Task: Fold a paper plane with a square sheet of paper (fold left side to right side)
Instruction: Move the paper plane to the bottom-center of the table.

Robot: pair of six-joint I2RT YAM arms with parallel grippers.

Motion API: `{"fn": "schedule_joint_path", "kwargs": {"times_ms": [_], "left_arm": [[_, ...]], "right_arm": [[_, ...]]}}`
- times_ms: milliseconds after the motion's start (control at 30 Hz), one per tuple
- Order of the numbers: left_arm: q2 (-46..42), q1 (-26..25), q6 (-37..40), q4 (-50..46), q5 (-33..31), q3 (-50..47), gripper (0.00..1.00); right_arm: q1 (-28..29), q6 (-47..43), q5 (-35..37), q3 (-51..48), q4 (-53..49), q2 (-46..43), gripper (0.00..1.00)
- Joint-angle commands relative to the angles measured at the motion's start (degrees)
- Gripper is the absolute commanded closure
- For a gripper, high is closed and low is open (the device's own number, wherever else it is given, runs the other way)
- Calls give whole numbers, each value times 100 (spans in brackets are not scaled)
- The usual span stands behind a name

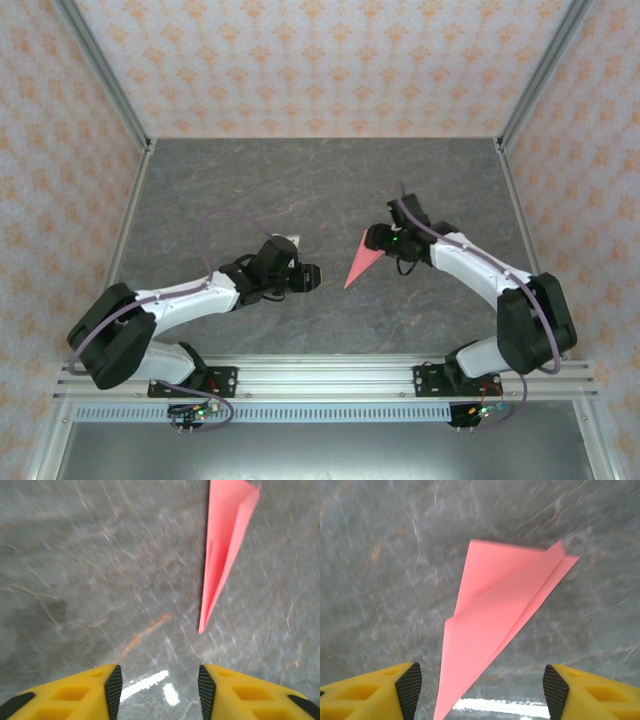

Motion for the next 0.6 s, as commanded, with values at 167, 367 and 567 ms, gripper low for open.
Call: {"fn": "schedule_joint_path", "kwargs": {"times_ms": [167,367,567], "left_arm": [[-302,20,203,-390,-1014,97,48],[-452,19,214,-352,-1018,-68,47],[-612,22,281,-432,-1079,-100,47]], "right_arm": [[936,777,1660,1132,-791,1437,29],[1072,853,2007,1495,-1066,1984,35],[1081,836,2063,1385,-1233,1854,63]]}}
